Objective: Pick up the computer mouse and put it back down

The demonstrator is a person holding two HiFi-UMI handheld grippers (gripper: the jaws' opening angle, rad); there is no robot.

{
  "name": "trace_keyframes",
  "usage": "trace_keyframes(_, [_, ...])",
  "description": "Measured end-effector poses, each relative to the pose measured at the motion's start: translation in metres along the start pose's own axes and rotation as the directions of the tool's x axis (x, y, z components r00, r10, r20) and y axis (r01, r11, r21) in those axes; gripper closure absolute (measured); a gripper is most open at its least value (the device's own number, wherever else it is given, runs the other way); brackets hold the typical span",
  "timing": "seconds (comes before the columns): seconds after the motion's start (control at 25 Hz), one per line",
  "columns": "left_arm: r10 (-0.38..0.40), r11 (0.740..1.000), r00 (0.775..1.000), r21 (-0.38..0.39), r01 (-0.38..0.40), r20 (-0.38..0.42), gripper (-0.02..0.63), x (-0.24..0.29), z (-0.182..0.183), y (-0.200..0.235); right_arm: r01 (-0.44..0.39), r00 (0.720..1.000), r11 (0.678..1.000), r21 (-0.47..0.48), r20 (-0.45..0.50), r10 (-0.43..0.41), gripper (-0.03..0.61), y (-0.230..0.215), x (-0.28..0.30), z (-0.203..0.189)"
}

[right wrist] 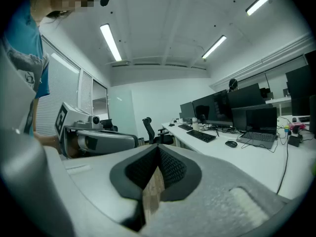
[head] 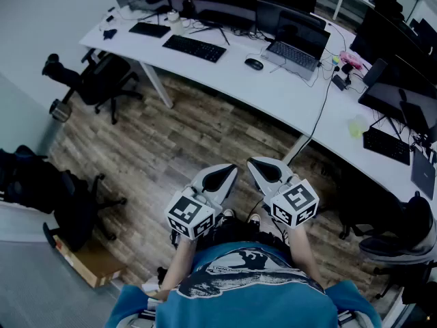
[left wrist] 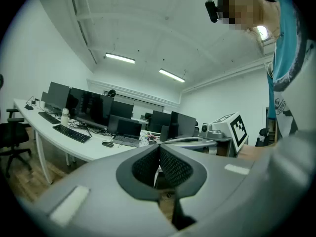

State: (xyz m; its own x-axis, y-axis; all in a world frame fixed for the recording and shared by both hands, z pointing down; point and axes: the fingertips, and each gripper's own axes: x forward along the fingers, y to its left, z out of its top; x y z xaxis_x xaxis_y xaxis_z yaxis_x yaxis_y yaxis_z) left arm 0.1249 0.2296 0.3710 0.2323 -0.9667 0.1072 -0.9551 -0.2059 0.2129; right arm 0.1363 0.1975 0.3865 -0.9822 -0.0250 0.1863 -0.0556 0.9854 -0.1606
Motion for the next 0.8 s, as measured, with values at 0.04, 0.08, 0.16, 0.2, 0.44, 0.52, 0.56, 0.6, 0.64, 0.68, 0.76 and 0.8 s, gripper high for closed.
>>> trace_keyframes(0.04, [-0.002,1.0,1.0,0.0,0.002,0.0,0.604,-0.001,0.0,0.001,0.001,1.0,1.0,-0.002,0.0,-0.001,0.577,0.0,0.001,0.001])
trace_keyframes(0.08, [-0.005,1.0,1.0,0.001,0.005,0.0,0.604,-0.001,0.001,0.002,0.003,1.0,1.0,-0.004,0.0,-0.003,0.577,0.001,0.002,0.002])
trace_keyframes(0.16, [-0.011,1.0,1.0,0.005,0.011,0.003,0.604,-0.002,0.001,0.004,0.008,1.0,1.0,-0.008,0.002,-0.008,0.577,0.001,0.005,0.002])
trace_keyframes(0.2, [-0.015,1.0,1.0,0.006,0.015,0.004,0.604,-0.002,0.002,0.005,0.011,1.0,1.0,-0.009,0.004,-0.011,0.577,0.001,0.007,0.002])
trace_keyframes(0.44, [-0.038,0.999,0.999,0.008,0.038,0.002,0.604,-0.006,0.002,0.016,0.037,0.998,0.999,0.029,0.05,-0.038,0.575,0.0,0.019,0.006])
trace_keyframes(0.52, [-0.045,0.999,0.999,0.007,0.045,0.002,0.604,-0.009,0.003,0.02,0.043,0.998,0.998,0.035,0.052,-0.045,0.575,0.001,0.024,0.006])
trace_keyframes(0.56, [-0.049,0.999,0.999,0.007,0.049,0.003,0.604,-0.01,0.003,0.023,0.047,0.997,0.998,0.035,0.052,-0.048,0.575,0.001,0.027,0.006])
trace_keyframes(0.6, [-0.053,0.999,0.999,0.008,0.053,0.004,0.604,-0.011,0.004,0.026,0.05,0.997,0.998,0.035,0.052,-0.052,0.575,0.001,0.03,0.006])
trace_keyframes(0.64, [-0.057,0.998,0.998,0.008,0.057,0.005,0.604,-0.013,0.004,0.03,0.055,0.997,0.998,0.035,0.053,-0.057,0.575,0.002,0.033,0.007])
trace_keyframes(0.68, [-0.061,0.998,0.998,0.01,0.061,0.006,0.604,-0.014,0.004,0.033,0.059,0.997,0.998,0.035,0.055,-0.061,0.575,0.002,0.037,0.007])
trace_keyframes(0.76, [-0.072,0.997,0.997,0.014,0.072,0.003,0.604,-0.018,0.003,0.04,0.068,0.996,0.997,0.039,0.061,-0.07,0.575,0.004,0.043,0.007])
trace_keyframes(0.8, [-0.077,0.997,0.997,0.017,0.077,0.0,0.604,-0.019,0.002,0.044,0.072,0.995,0.997,0.042,0.063,-0.075,0.575,0.006,0.045,0.006])
